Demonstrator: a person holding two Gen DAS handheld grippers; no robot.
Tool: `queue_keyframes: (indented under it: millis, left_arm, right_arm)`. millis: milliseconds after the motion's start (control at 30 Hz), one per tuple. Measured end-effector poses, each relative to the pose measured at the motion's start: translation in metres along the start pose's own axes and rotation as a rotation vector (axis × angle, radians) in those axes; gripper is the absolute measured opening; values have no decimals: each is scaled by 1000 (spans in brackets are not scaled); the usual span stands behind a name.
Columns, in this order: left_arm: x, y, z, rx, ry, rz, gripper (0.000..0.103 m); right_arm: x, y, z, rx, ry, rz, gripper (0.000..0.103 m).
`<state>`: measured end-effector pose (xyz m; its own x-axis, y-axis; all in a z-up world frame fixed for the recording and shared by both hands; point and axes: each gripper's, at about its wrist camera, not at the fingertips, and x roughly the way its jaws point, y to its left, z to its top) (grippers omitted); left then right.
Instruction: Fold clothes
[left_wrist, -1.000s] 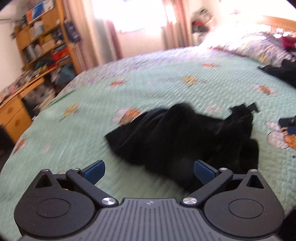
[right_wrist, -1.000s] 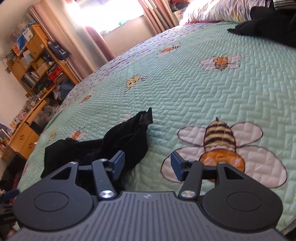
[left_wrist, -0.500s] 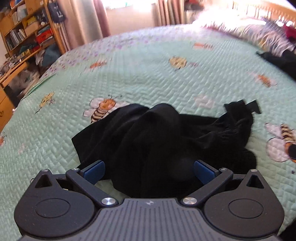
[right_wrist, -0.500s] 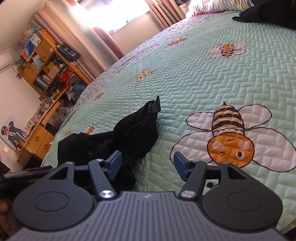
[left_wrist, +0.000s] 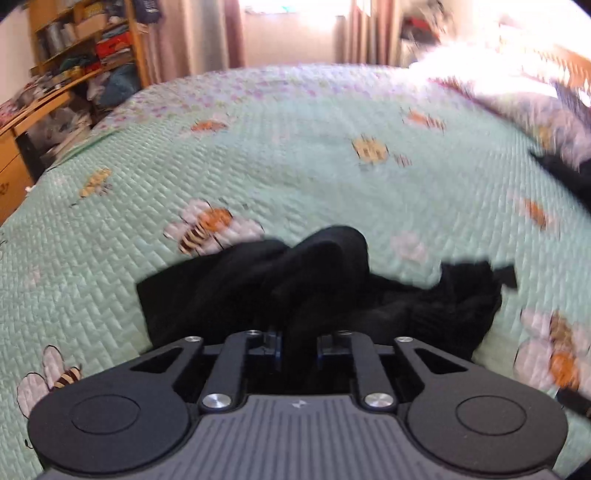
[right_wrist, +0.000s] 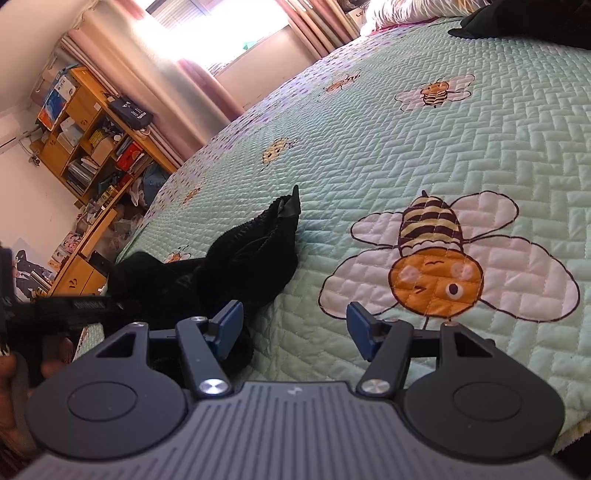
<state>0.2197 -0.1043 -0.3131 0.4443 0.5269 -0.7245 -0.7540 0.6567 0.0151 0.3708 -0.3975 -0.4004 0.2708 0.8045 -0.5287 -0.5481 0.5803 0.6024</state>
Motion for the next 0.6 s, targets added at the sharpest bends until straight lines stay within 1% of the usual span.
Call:
queue_keyframes:
  millis: [67, 133, 267, 300, 367, 400, 433, 467, 500, 567, 600]
  left_arm:
    - [-22, 12, 14, -30, -72, 34, 13]
    - [-48, 22, 29, -38, -144, 64, 13]
    - [-106, 39, 46, -36, -264, 84, 13]
    - [-117, 44, 43, -43, -280, 111, 13]
    - [-130, 55, 33, -65, -296, 203, 13]
    - [-131, 60, 26, -71, -292, 259, 14]
    - [-123, 66, 16, -67, -254, 329, 16]
    - [-110, 73, 6, -58, -193, 402, 20]
    - [-98, 81, -6, -62, -131, 439, 21]
    - [-73, 104, -30, -100, -3, 433, 23]
    - [-64, 115, -41, -128, 42, 421, 23]
  right_arm:
    - [-2, 1, 0, -2, -6, -1, 64]
    - [-4, 1, 0, -3, -15, 2, 64]
    - [-5, 4, 0, -6, -27, 14, 64]
    - [-5, 5, 0, -9, -27, 19, 64]
    - [-4, 9, -2, -22, -22, 29, 65]
    - [-3, 11, -3, -30, -19, 35, 65]
    - [-1, 13, -5, -37, -14, 40, 66]
    - [1, 14, -5, -40, -7, 41, 66]
    - [3, 15, -6, -42, 1, 43, 67]
    - [7, 17, -8, -49, 22, 50, 67]
    - [8, 19, -9, -55, 32, 53, 67]
